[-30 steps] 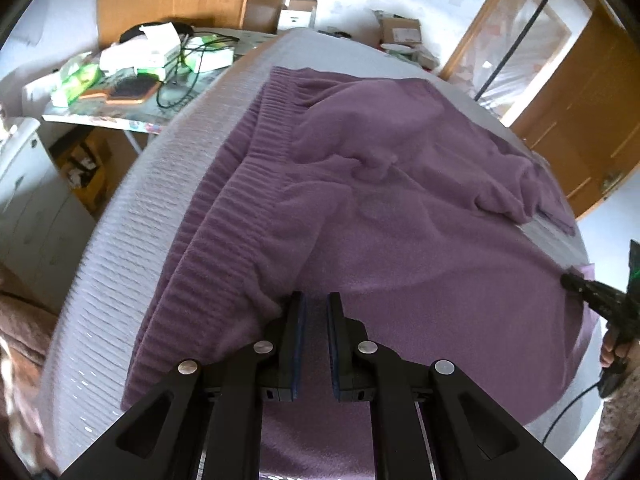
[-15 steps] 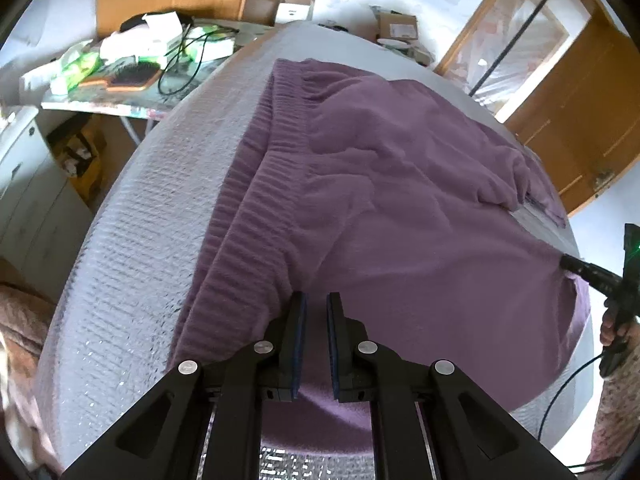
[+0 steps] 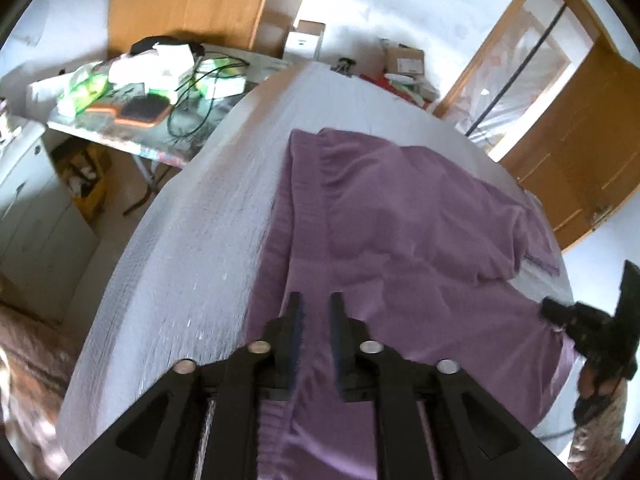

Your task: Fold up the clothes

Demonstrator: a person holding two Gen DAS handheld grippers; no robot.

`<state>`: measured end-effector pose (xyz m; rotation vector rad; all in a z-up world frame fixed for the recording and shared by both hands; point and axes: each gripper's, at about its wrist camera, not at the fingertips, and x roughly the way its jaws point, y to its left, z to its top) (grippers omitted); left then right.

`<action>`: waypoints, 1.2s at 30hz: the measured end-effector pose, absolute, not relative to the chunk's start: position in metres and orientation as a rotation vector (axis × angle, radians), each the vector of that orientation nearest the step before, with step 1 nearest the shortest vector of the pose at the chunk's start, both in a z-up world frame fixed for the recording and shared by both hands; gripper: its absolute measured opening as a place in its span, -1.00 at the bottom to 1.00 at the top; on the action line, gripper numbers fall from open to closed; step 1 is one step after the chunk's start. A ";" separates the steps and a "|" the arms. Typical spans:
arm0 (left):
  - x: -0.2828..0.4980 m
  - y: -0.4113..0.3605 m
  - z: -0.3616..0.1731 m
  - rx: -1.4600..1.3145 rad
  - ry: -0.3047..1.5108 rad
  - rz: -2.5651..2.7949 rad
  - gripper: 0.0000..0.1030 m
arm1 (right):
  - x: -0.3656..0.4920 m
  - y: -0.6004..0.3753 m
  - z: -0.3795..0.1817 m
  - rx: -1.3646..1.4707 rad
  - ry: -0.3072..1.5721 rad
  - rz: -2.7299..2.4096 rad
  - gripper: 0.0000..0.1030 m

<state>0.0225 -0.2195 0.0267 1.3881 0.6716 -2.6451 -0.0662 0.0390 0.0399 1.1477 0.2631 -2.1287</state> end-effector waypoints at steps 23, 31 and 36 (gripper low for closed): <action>0.037 -0.232 0.008 1.474 0.831 -2.608 -0.62 | -0.025 -0.048 -0.004 1.141 0.366 -2.077 -0.38; 0.029 -0.240 0.010 1.464 0.979 -2.663 -0.62 | -0.022 -0.053 -0.004 1.128 0.354 -2.105 -0.27; 0.014 -0.242 0.003 1.511 1.040 -2.641 -0.62 | -0.021 -0.054 -0.005 1.118 0.358 -2.112 -0.26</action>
